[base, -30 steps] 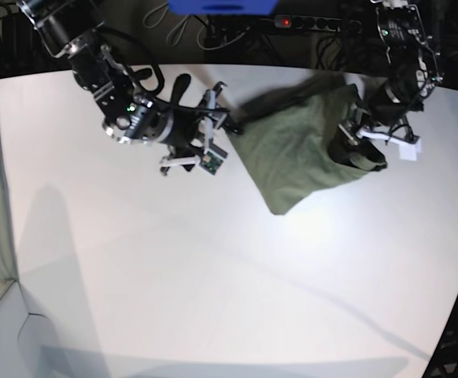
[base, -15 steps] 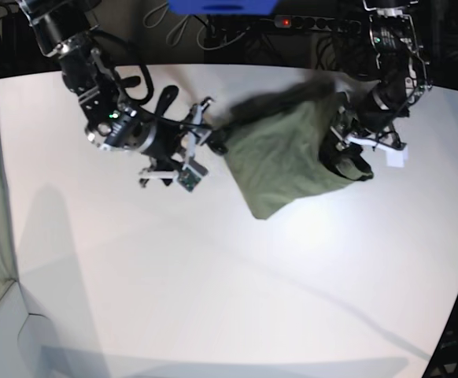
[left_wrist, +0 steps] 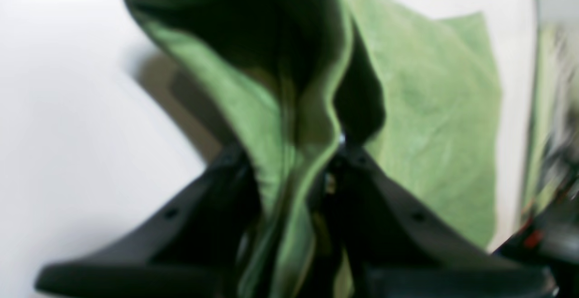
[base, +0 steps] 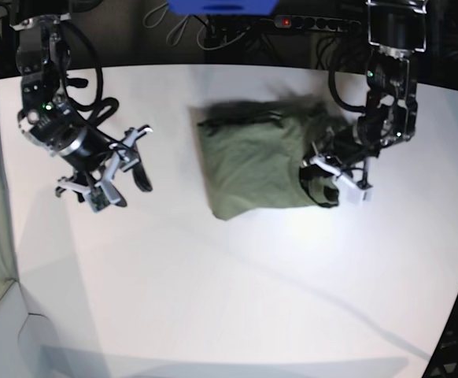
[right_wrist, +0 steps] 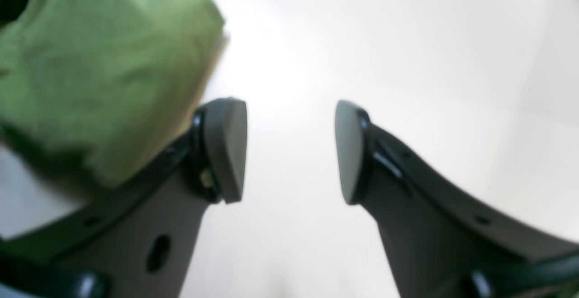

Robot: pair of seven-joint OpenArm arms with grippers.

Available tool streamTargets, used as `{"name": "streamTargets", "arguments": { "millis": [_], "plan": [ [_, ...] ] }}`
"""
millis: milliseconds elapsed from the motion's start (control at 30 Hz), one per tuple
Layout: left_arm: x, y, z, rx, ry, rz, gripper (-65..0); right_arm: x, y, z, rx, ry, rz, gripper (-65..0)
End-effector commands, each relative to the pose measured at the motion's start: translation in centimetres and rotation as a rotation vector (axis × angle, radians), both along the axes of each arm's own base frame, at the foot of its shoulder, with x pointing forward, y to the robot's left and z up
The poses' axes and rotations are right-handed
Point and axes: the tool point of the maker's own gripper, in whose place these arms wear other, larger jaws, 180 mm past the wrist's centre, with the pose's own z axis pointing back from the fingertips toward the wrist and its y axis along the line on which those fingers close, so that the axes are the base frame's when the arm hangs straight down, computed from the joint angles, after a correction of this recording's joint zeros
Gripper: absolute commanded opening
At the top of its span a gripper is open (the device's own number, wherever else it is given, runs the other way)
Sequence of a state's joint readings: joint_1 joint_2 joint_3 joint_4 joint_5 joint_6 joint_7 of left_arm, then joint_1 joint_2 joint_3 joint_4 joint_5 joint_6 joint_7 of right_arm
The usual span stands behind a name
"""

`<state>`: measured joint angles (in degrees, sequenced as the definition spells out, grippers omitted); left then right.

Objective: Layout the t-shirt on the table in an organized manner, then fold the t-shirt properly
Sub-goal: 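Push the folded shirt's edges with the left gripper to square it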

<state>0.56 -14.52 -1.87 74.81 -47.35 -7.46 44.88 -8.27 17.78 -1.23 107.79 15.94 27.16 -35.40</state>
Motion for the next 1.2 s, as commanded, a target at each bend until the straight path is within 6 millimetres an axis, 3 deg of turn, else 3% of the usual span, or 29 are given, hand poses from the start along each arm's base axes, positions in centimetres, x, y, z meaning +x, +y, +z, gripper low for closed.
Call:
{"name": "streamTargets", "arguments": {
  "millis": [0, 100, 267, 367, 500, 633, 733, 933, 1167],
  "plan": [
    [-1.2, 0.6, -1.6, 0.109, 0.085, -0.068, -64.8, 0.2, -0.2, 1.3, 0.016, -0.044, 0.001, -33.3],
    [1.3, -1.4, 0.1, 0.202, 0.02, -0.249, -64.8, -0.2, -1.9, 1.2, 0.006, -0.038, -0.045, -33.3],
    [5.5, -6.4, 4.3, 0.344, -0.133, -0.533, -64.8, -1.2, -4.9, 0.6, -0.013, -0.019, -0.129, -33.3],
    [7.1, -8.9, 6.0, 0.426, -0.213, -0.645, -64.8, -1.7, -6.5, 0.5, -0.025, -0.012, -0.173, -33.3],
    [8.3, -13.9, 7.7, 0.587, -0.359, -0.81, -64.8, -2.5, -8.9, 0.2, -0.046, -0.001, -0.235, -33.3],
    [7.5, -19.0, 8.4, 0.737, -0.521, -1.04, -64.8, -3.6, -11.6, 0.1, -0.068, 0.01, -0.308, -33.3],
    [6.6, -21.8, 8.3, 0.823, -0.609, -1.217, -64.8, -4.7, -13.4, -0.1, -0.07, 0.02, -0.378, -33.3],
    [5.9, -24.6, 6.0, 0.965, -0.71, -1.383, -64.8, -6.6, -16.5, 0.2, -0.085, 0.022, -0.488, -33.3],
    [4.1, -27.3, 4.5, 0.916, -0.763, -1.47, -64.8, -8.7, -17.3, 0.4, -0.083, 0.023, -0.505, -33.3]
  ]
}}
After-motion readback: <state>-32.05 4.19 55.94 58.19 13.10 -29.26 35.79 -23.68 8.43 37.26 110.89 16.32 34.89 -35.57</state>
